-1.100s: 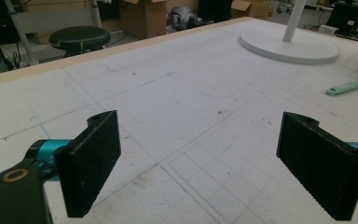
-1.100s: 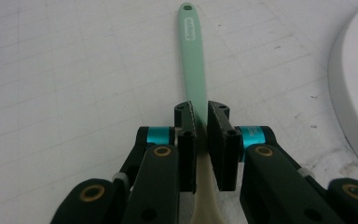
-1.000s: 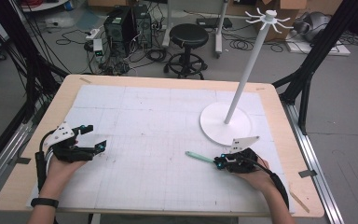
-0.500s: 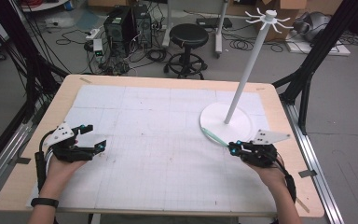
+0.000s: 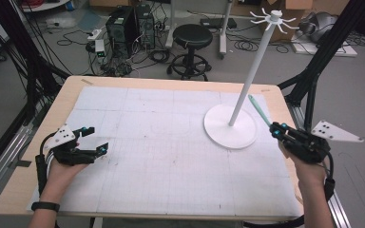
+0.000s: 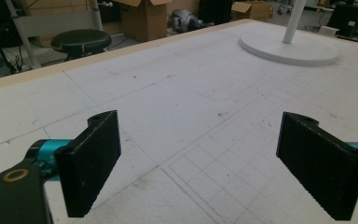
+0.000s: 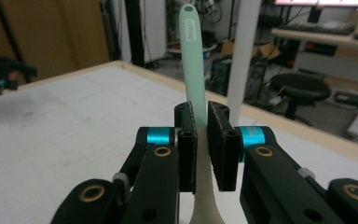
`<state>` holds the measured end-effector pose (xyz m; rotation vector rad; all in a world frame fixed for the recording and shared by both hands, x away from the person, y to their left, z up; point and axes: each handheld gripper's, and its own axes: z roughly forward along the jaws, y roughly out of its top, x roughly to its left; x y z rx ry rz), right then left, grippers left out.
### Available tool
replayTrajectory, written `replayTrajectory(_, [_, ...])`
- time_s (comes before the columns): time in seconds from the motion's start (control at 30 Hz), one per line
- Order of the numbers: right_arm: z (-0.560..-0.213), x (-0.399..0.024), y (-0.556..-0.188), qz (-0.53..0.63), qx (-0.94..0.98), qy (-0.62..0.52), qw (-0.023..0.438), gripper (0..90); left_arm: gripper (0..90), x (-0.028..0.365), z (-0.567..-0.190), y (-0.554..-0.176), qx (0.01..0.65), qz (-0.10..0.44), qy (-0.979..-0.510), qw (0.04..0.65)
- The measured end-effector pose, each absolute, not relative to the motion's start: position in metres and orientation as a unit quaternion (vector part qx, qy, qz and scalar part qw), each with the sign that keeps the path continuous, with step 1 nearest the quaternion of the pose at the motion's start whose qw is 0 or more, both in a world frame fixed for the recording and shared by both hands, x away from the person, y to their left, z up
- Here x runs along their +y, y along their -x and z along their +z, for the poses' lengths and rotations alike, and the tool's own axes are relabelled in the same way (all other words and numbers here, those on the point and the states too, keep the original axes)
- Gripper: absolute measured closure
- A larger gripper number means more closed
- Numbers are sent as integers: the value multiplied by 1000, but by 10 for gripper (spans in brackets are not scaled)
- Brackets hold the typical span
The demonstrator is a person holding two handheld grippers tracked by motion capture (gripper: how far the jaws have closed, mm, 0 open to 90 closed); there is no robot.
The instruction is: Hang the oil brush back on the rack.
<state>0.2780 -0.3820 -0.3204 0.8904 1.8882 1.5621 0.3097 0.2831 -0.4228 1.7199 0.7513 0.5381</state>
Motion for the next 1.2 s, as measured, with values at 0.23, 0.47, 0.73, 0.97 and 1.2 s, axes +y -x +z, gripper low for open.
replayTrajectory(0.23, [-277,-386,-274,596,661,-333,311,825,143,283,-423,-310,316,227,-730,562])
replayTrajectory(0.47, [-251,-384,-271,610,637,-331,337,825,142,283,-423,-310,315,227,-729,563])
replayTrajectory(0.73, [-230,-387,-266,624,617,-325,352,825,143,283,-423,-310,314,228,-730,563])
replayTrajectory(0.97, [-215,-385,-266,629,611,-317,362,825,143,282,-423,-310,313,226,-732,562])
replayTrajectory(1.2, [-206,-375,-274,622,604,-324,379,825,143,282,-423,-310,312,225,-732,562])
